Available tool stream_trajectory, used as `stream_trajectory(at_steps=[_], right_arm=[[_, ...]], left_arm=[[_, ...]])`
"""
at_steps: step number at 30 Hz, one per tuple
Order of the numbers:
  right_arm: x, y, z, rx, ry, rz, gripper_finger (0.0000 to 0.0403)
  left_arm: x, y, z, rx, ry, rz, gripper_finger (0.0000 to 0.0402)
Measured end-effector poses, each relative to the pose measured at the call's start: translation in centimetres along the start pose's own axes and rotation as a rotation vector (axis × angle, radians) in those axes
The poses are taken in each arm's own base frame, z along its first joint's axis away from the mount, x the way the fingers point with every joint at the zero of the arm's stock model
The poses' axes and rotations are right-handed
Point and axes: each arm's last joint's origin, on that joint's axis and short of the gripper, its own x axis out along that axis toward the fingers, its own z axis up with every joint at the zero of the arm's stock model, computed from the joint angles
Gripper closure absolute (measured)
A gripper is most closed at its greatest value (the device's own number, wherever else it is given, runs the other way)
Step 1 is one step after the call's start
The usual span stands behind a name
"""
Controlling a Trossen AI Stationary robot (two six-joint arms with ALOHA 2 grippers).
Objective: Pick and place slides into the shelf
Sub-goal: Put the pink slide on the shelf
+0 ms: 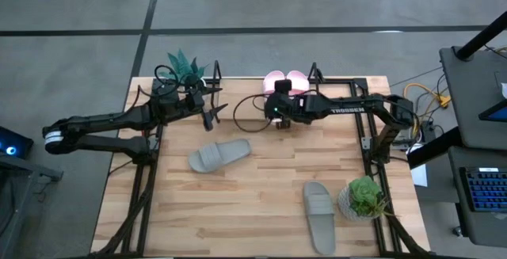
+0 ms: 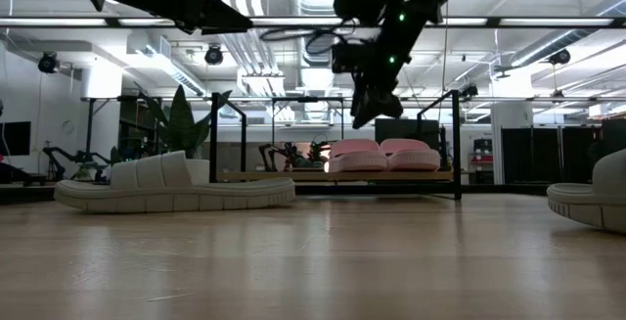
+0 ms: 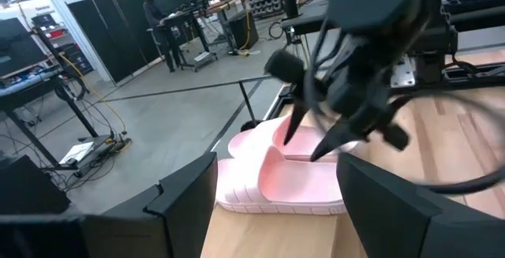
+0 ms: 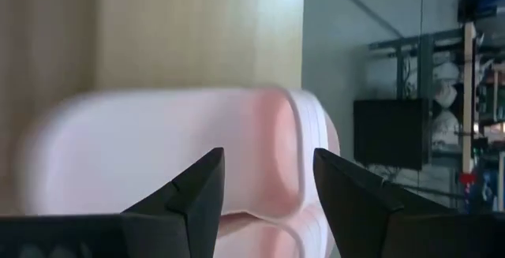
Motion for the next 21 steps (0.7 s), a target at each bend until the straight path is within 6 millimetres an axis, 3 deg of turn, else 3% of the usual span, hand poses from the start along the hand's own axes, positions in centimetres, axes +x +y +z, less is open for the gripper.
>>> stream_trajectory(at_steps=[7,14,17,21], right_arm=[[3.4,-0.8,-1.2,-0.021,0.092,0.007,0.0218],[4.6,-1.3,-0.6,-0.029,0.135,-0.036,0.0224],[4.6,-1.3,-0.5,-0.036,0.136,-0.034,0.0251],[4.6,-1.3,-0.5,-0.031,0.139,-0.033,0.0317]], left_arm=[[-0.3,0.1,0.2,0.004,-0.007,0.01,0.0157],[-0.3,0.1,0.0,0.007,0.016,0.006,0.0157],[-0.4,0.0,-0.1,0.008,0.021,0.004,0.0157],[-0.4,0.0,-0.3,0.01,0.04,0.002,0.0157]])
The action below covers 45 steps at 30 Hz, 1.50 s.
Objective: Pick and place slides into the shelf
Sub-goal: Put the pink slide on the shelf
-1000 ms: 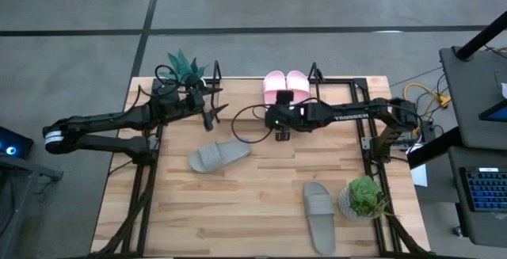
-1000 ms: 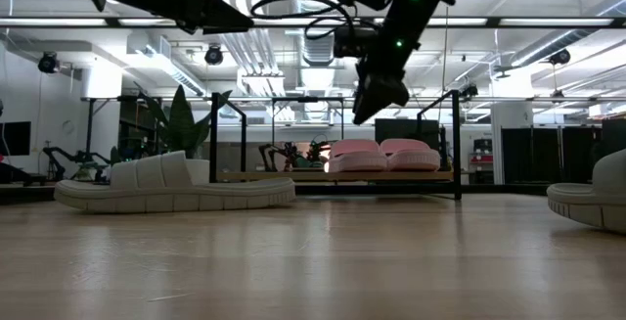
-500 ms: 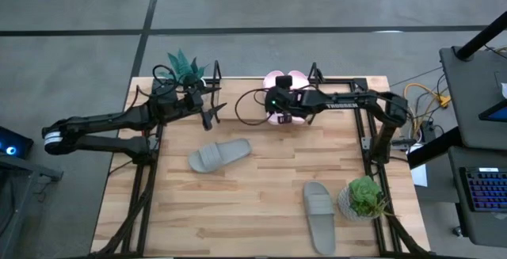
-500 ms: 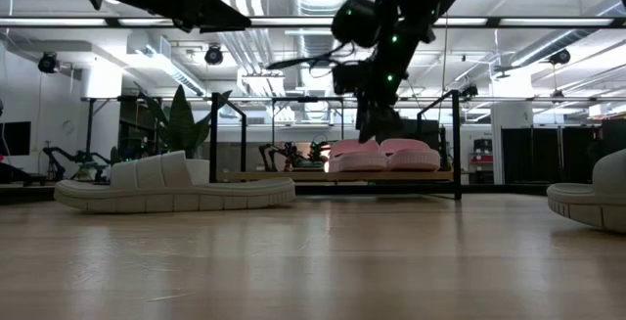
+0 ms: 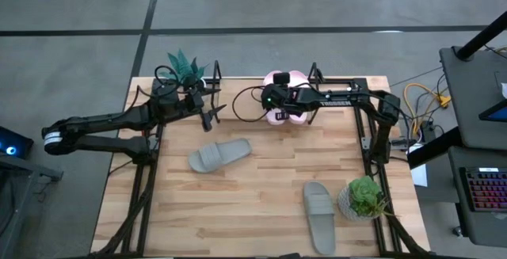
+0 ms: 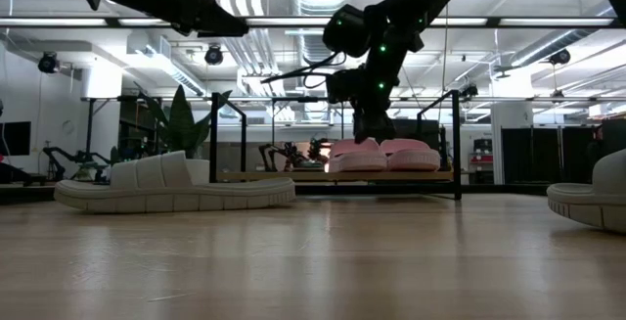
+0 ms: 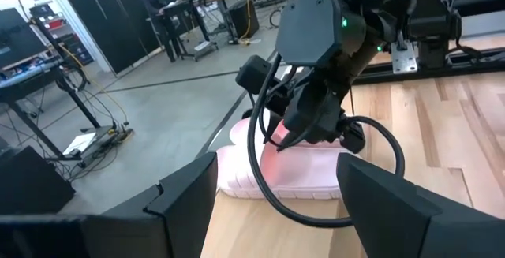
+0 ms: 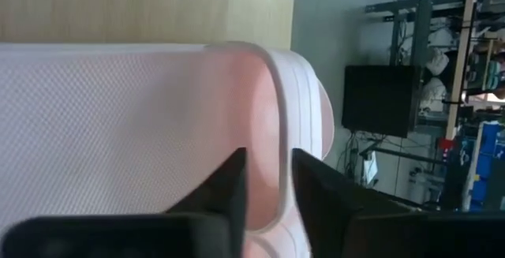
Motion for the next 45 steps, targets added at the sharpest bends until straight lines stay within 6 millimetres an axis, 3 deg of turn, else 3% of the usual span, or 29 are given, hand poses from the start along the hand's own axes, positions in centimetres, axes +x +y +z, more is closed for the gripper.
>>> stream_trajectory(at_steps=[5,11,18,23,36,40,45], right_arm=[[0.0,0.0,-0.1,-0.008,0.005,0.0,0.0387],[-0.1,-0.4,-0.1,-0.003,0.058,-0.081,0.0394],[-0.2,-0.3,0.0,0.014,0.01,-0.022,0.0393],[-0.3,-0.2,0.3,-0.004,-0.072,0.067,0.0364],[0.5,-1.3,0.1,-0.004,-0.081,0.016,0.0233],[1.4,-1.5,-0.4,-0.011,-0.062,0.022,0.0223],[2.6,-1.7,-0.8,-0.001,-0.033,0.021,0.0237]], left_arm=[[0.0,0.0,0.0,0.0,0.001,0.004,0.0157],[0.0,0.0,0.0,0.0,0.002,0.01,0.0157],[0.0,-0.1,-0.4,0.001,0.015,0.019,0.0157],[0.0,-0.1,-0.4,0.002,0.017,0.019,0.0157],[0.0,0.0,-0.5,0.022,0.026,0.042,0.0157],[0.0,0.0,-0.5,0.023,0.028,0.042,0.0157],[0.0,0.0,-0.5,0.023,0.03,0.041,0.0157]])
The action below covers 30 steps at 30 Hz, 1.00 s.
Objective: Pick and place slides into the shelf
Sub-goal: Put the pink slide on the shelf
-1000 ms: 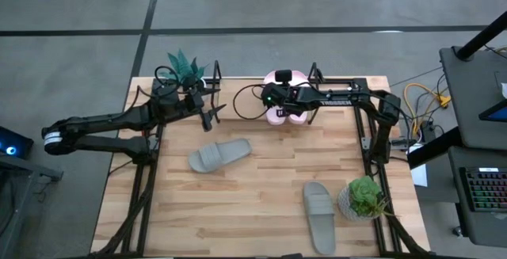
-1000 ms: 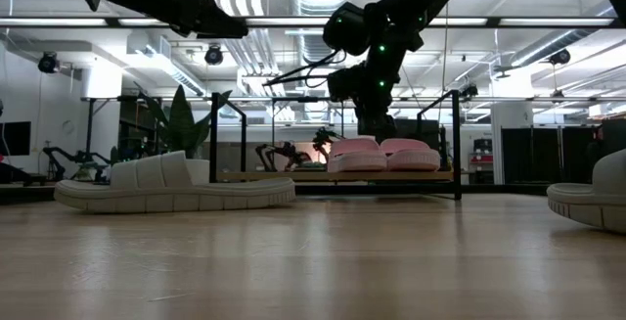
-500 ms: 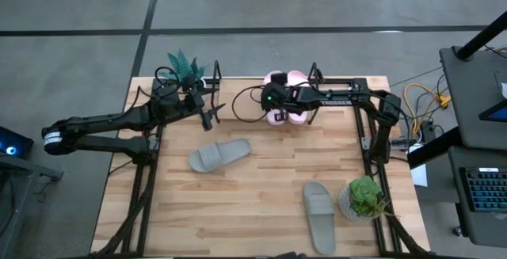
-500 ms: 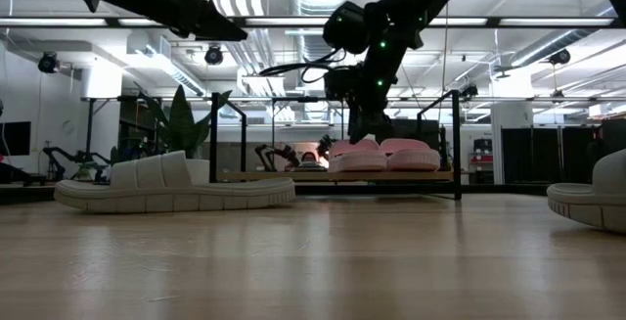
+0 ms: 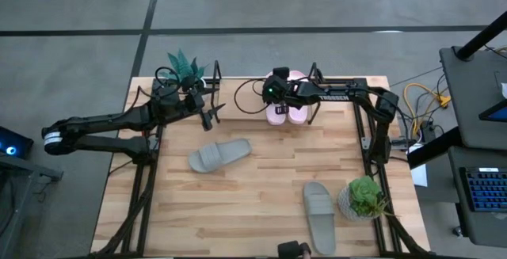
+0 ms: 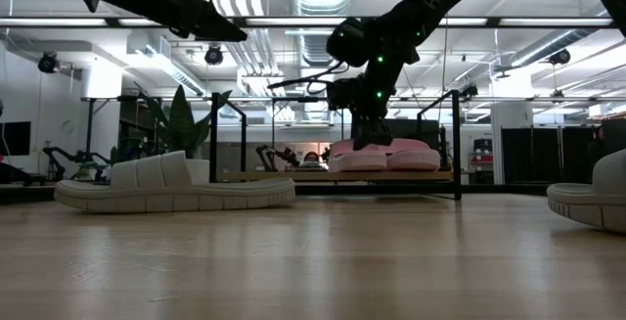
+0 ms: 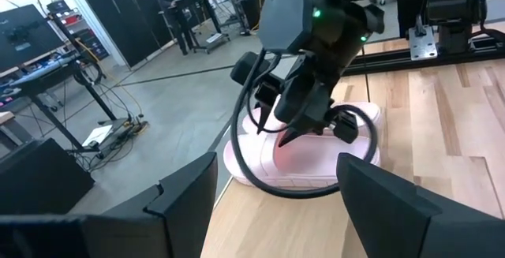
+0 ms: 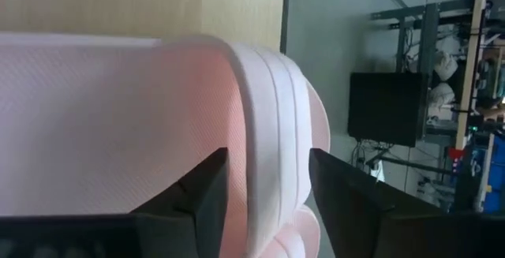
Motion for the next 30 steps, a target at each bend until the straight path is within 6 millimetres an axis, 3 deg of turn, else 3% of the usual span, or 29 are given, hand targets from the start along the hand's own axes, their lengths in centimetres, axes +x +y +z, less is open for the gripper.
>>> stream_trajectory(at_steps=[4,12,30], right_arm=[[0.12,0.09,0.02,-0.001,0.005,0.001,0.0269],[0.21,-0.09,-0.18,0.003,0.037,-0.032,0.0385],[0.29,-0.03,-0.52,-0.028,0.104,-0.087,0.039]], left_arm=[[0.0,0.0,-0.01,0.0,0.001,0.0,0.0157],[0.0,-0.01,-0.03,0.001,0.002,-0.001,0.0157],[0.0,-0.06,-0.17,0.003,0.016,-0.005,0.0157]])
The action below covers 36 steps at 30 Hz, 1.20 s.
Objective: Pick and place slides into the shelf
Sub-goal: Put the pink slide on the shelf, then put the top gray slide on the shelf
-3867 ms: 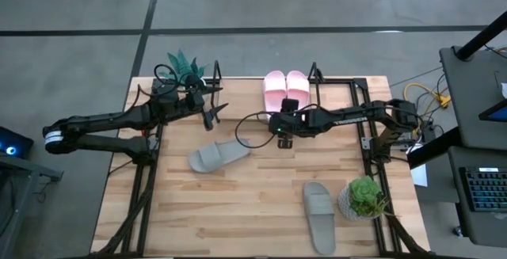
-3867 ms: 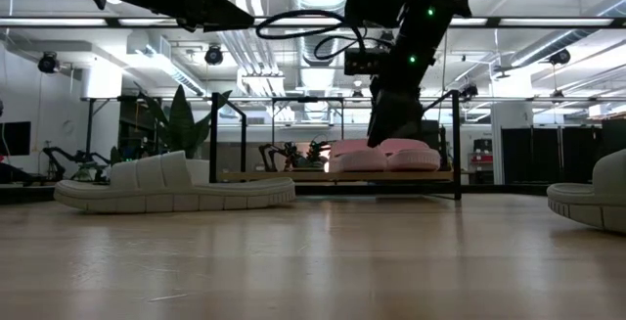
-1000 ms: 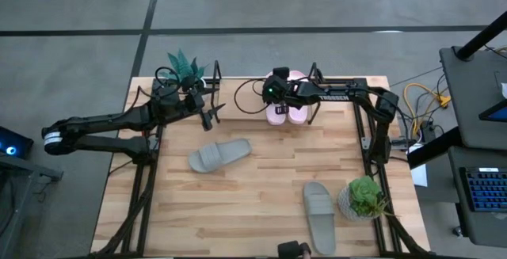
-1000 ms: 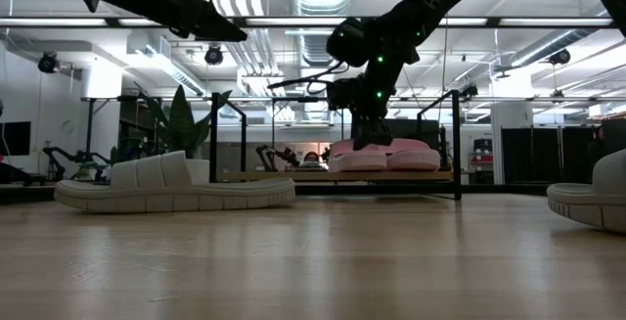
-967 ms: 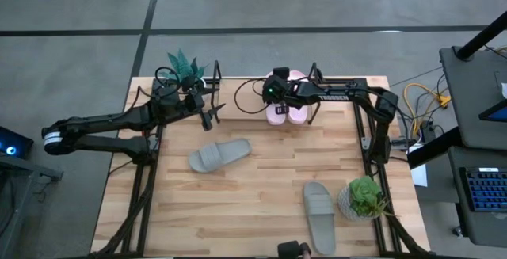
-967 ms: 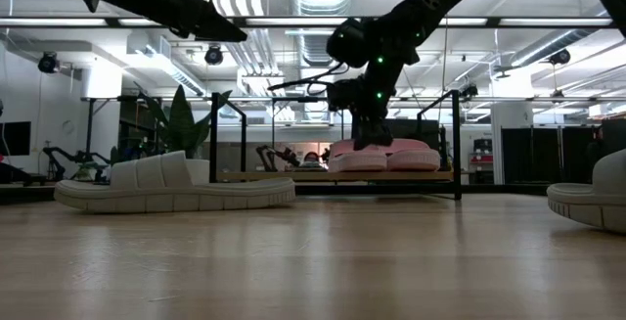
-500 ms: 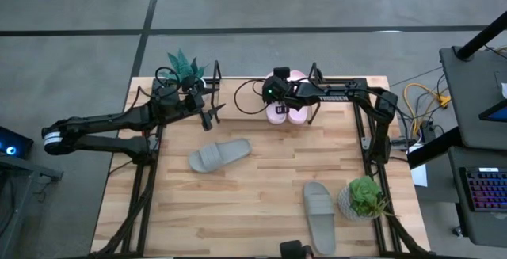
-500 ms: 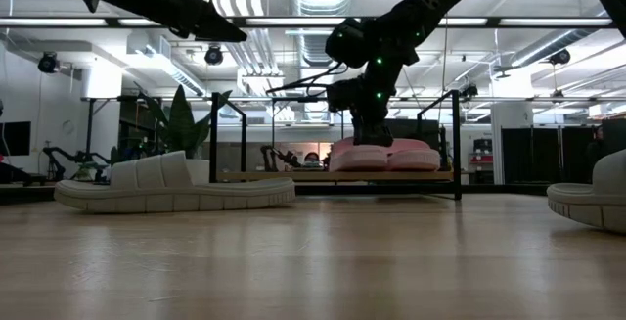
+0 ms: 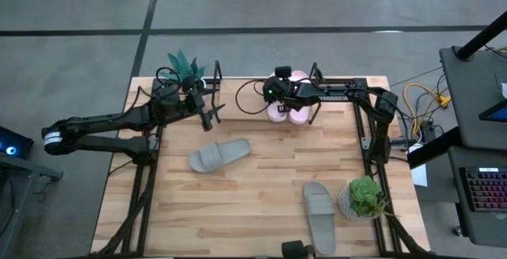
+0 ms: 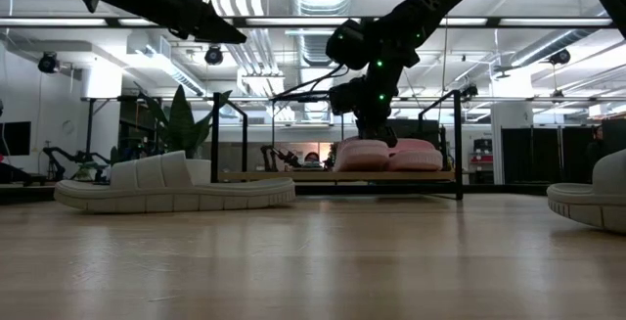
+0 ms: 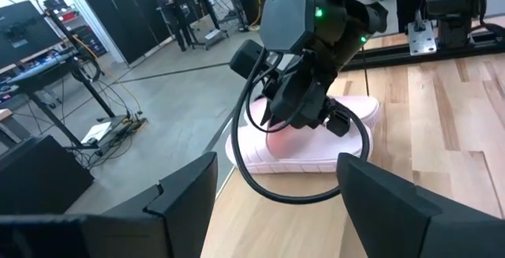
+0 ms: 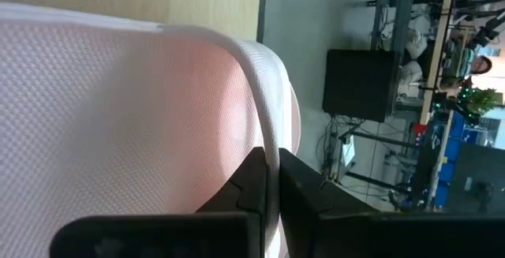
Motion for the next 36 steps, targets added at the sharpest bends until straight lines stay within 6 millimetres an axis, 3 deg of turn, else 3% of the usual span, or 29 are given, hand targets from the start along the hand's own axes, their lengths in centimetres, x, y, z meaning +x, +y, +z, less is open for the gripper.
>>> stream_trajectory(at_steps=[8,22,30,36], right_arm=[[0.0,0.0,0.0,0.001,0.003,0.003,0.0374],[-1.0,-0.6,0.1,0.037,0.031,0.029,0.0218],[-3.8,-2.3,1.4,0.079,0.053,0.028,0.0194],[-8.7,-4.1,1.2,0.133,0.002,0.081,0.0212]], left_arm=[[0.0,0.0,-0.1,0.001,0.008,-0.003,0.0157],[0.0,0.0,-0.1,0.002,0.008,-0.003,0.0157],[0.0,0.0,-0.1,0.002,0.008,-0.003,0.0157],[0.0,-0.1,-0.4,0.007,0.044,-0.015,0.0157]])
